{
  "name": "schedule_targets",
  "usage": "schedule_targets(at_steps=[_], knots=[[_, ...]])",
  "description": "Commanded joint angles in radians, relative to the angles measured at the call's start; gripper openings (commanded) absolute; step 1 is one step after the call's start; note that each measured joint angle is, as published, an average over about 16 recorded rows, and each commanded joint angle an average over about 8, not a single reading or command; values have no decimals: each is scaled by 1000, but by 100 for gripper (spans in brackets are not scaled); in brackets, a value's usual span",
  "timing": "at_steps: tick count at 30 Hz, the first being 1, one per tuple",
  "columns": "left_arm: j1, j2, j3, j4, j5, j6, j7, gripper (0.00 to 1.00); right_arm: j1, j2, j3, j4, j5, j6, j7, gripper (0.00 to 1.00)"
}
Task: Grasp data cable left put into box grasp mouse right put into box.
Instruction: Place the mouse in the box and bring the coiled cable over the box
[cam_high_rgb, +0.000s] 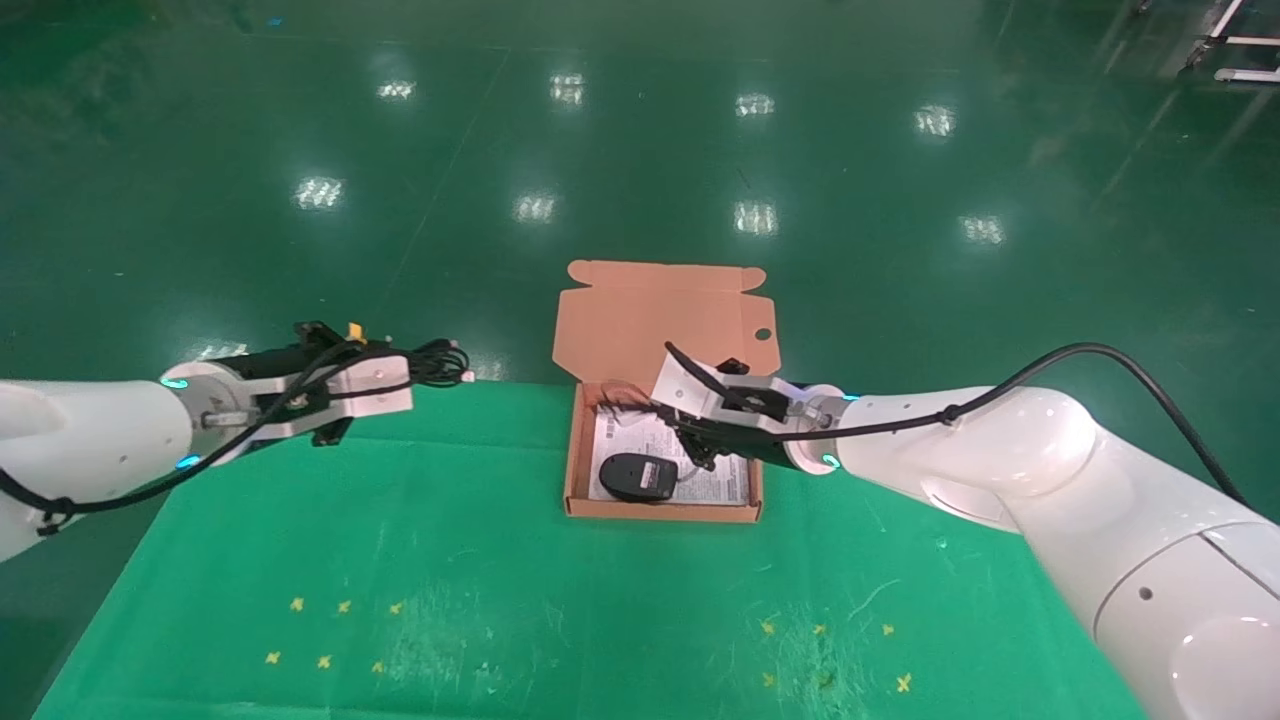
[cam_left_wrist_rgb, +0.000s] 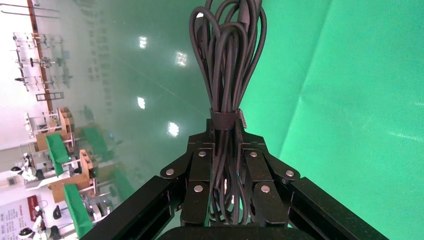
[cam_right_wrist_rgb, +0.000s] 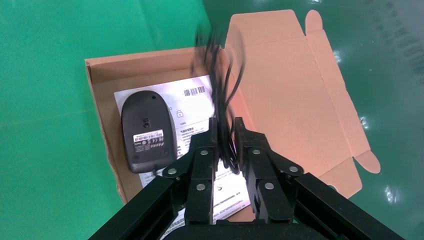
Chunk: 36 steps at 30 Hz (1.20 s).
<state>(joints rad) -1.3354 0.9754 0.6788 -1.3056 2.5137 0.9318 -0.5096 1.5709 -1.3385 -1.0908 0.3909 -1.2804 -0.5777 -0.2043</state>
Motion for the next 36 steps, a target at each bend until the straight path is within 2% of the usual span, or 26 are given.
schedule_targets(at_steps=[1, 9, 16, 23, 29, 36], knots=[[0, 4, 2, 2, -11, -1, 4, 0, -3, 6, -3, 11, 2, 2, 4, 100], [-2, 100, 29, 91, -69, -80, 68, 0, 14, 98, -3, 76, -1, -7, 32, 100], [-8, 240, 64, 238, -120, -208, 155, 0, 28, 259, -15, 222, -32, -9, 99, 100], [-16, 355, 114, 393, -187, -327, 270, 0, 33, 439, -50, 432, -103, 14, 244, 100], [-17, 386, 187, 452, -270, -398, 328, 0, 37, 568, -80, 590, -176, 36, 376, 100], [-21, 393, 299, 477, -354, -474, 349, 0, 49, 660, -104, 712, -258, 50, 511, 100]])
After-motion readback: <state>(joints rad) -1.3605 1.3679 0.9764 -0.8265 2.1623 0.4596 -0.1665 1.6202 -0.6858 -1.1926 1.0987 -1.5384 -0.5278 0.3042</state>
